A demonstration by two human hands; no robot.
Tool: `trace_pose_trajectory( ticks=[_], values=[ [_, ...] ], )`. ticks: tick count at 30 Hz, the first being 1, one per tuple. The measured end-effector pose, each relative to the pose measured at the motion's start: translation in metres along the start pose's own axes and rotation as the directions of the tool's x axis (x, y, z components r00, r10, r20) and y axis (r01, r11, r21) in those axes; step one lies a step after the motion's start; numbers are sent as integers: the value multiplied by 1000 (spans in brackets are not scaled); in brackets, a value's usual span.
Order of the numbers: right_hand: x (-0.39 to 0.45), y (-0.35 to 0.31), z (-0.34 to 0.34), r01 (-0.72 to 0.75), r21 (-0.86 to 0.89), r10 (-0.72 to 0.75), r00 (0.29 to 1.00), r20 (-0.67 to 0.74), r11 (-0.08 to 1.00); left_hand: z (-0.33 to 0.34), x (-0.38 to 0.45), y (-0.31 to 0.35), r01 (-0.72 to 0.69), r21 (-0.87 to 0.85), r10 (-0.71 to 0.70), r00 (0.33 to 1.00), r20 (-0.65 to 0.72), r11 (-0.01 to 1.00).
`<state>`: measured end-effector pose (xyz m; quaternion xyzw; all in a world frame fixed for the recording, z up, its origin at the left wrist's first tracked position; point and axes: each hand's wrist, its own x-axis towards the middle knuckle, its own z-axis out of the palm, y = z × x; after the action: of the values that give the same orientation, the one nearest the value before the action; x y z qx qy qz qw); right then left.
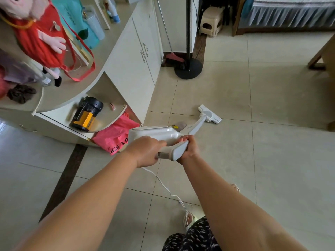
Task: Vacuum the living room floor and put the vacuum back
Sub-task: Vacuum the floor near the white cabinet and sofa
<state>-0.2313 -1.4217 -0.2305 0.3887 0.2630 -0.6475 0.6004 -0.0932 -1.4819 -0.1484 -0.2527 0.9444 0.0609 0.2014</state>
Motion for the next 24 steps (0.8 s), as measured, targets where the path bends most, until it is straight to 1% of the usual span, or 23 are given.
trace_pose_trajectory(
  ticks=[8, 11, 13, 17, 21, 24],
  values=[
    [19, -63, 10, 66, -69, -63, 997, 44, 995, 0, 62, 23, -4, -49, 4, 1000, 0, 999],
    [21, -83, 18, 73, -72, -72, 997, 22, 995, -6, 83, 27, -20, -62, 20, 1000, 0, 998],
    [20, -84, 25, 65, -69, -64, 998, 16, 995, -11, 86, 22, -18, -76, 18, 1000, -1, 997],
    [16, -60, 42, 33, -56, -33, 999, 6, 998, -23, 68, -3, -3, -104, 1, 1000, -20, 995],
    [11, -10, 54, -42, 3, 42, 999, -14, 999, -37, 26, -39, 37, -158, -37, 999, 3, 987],
    [7, 28, 51, -70, 60, 71, 997, -7, 996, -41, -3, -56, 69, -101, -68, 998, 16, 992]
  ],
)
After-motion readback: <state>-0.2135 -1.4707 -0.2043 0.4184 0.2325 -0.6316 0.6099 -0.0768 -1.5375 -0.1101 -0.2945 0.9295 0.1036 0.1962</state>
